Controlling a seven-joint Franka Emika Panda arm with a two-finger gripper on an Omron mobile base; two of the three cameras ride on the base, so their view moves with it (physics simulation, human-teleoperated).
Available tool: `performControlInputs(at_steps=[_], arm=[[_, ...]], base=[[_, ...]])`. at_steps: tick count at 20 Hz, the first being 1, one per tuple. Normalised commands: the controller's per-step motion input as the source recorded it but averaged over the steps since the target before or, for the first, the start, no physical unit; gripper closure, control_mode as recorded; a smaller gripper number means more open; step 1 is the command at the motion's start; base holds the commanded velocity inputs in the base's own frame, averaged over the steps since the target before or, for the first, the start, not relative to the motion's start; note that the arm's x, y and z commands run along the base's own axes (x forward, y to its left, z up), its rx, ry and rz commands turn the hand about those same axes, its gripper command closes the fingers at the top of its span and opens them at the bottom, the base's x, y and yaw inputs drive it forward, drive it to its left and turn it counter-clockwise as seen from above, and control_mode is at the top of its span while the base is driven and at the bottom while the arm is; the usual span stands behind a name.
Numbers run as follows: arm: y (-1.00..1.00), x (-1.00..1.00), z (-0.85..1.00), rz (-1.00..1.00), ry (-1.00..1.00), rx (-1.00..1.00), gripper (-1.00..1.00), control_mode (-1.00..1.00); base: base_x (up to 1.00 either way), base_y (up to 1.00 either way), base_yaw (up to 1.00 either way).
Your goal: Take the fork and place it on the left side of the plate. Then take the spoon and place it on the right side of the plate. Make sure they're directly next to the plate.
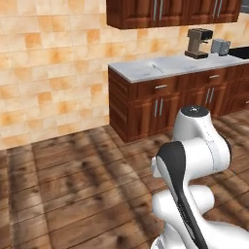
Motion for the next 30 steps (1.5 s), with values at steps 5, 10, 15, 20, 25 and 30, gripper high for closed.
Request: performControlInputs(at_steps=[5, 10, 15, 20, 25, 30], arm=[[0.0, 0.0, 0.0, 0.0, 0.0, 0.0, -1.0, 1.0], [0.0, 0.0, 0.0, 0.0, 0.0, 0.0, -1.0, 1.0], [0.0, 0.0, 0.0, 0.0, 0.0, 0.0, -1.0, 1.0], [0.0, 0.0, 0.0, 0.0, 0.0, 0.0, -1.0, 1.0], [0.0, 0.0, 0.0, 0.0, 0.0, 0.0, -1.0, 1.0], [0.0, 0.0, 0.0, 0.0, 0.0, 0.0, -1.0, 1.0]], base=[[1.0, -0.77, 0.12], [1.0, -0.71, 0.14], [1.0, -0.68, 0.14], [1.0, -0.68, 0.14], [1.0, -0.71, 0.13], [1.0, -0.74, 0.13]])
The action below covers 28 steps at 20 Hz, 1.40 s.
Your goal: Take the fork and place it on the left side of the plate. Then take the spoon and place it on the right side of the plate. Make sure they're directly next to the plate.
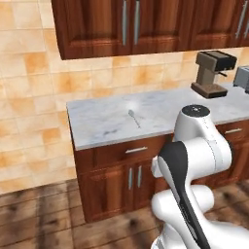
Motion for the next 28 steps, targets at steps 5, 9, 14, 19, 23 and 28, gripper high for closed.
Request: performControlInputs(at_steps=[5, 9, 14, 19, 23, 28], arm=[[0.0, 0.0, 0.0, 0.0, 0.0, 0.0, -1.0, 1.0], [0.0, 0.0, 0.0, 0.0, 0.0, 0.0, -1.0, 1.0], [0.0, 0.0, 0.0, 0.0, 0.0, 0.0, -1.0, 1.0], [-0.07, 0.38, -0.27, 0.02, 0.01, 0.04, -1.0, -1.0], [-0.14, 0.81, -0.97, 0.09, 0.0, 0.05, -1.0, -1.0], [-0.08, 0.73, -0.64, 0.06, 0.0, 0.04, -1.0, -1.0]], base=[[1.0, -0.58, 0.13], [1.0, -0.12, 0.07], [1.0, 0.0, 0.03], [0.6, -0.09, 0.02], [0.0, 0.0, 0.0], [0.0, 0.0, 0.0]])
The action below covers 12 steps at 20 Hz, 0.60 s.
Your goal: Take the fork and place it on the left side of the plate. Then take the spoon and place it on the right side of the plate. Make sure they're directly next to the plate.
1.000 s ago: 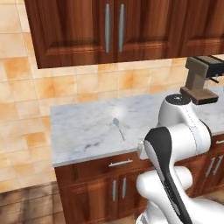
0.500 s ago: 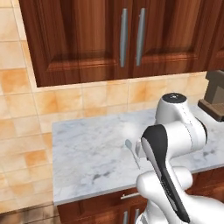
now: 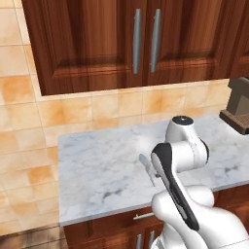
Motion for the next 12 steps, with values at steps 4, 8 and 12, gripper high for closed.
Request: performControlInputs(at_steps=[4, 8, 12], arm=[[0.0, 0.75, -0.53, 0.03, 0.0, 0.03, -1.0, -1.0], [0.01, 0.66, -0.54, 0.0, 0.0, 0.01, -1.0, -1.0], [0.0, 0.62, -0.41, 0.0, 0.03, 0.0, -1.0, -1.0]], base=[[0.0, 0.0, 0.0], [0.0, 0.0, 0.0], [0.0, 0.0, 0.0]])
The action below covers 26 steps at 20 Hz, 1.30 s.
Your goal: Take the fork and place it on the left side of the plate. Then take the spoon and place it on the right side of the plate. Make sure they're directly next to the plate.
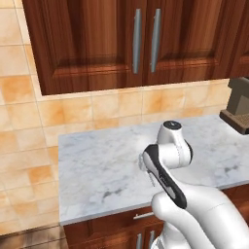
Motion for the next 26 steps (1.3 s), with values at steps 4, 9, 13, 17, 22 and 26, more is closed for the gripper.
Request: performControlInputs(at_steps=[4, 9, 13, 17, 22, 26], arm=[[0.11, 0.54, -0.37, 0.0, 0.04, 0.0, -1.0, -1.0], [0.04, 0.12, -0.72, 0.0, 0.01, 0.0, -1.0, -1.0], [0.04, 0.12, -0.58, 0.0, 0.01, 0.0, -1.0, -1.0], [0.0, 0.01, -0.59, 0.0, 0.0, 0.0, -1.0, -1.0], [0.0, 0.0, -0.57, 0.0, -0.02, 0.0, -1.0, -1.0], [0.0, -0.01, -0.65, 0.0, -0.1, 0.0, 1.0, -1.0]], base=[[0.0, 0.0, 0.0], [0.0, 0.0, 0.0], [0.0, 0.0, 0.0], [0.0, 0.0, 0.0], [0.0, 0.0, 0.0], [0.0, 0.0, 0.0]])
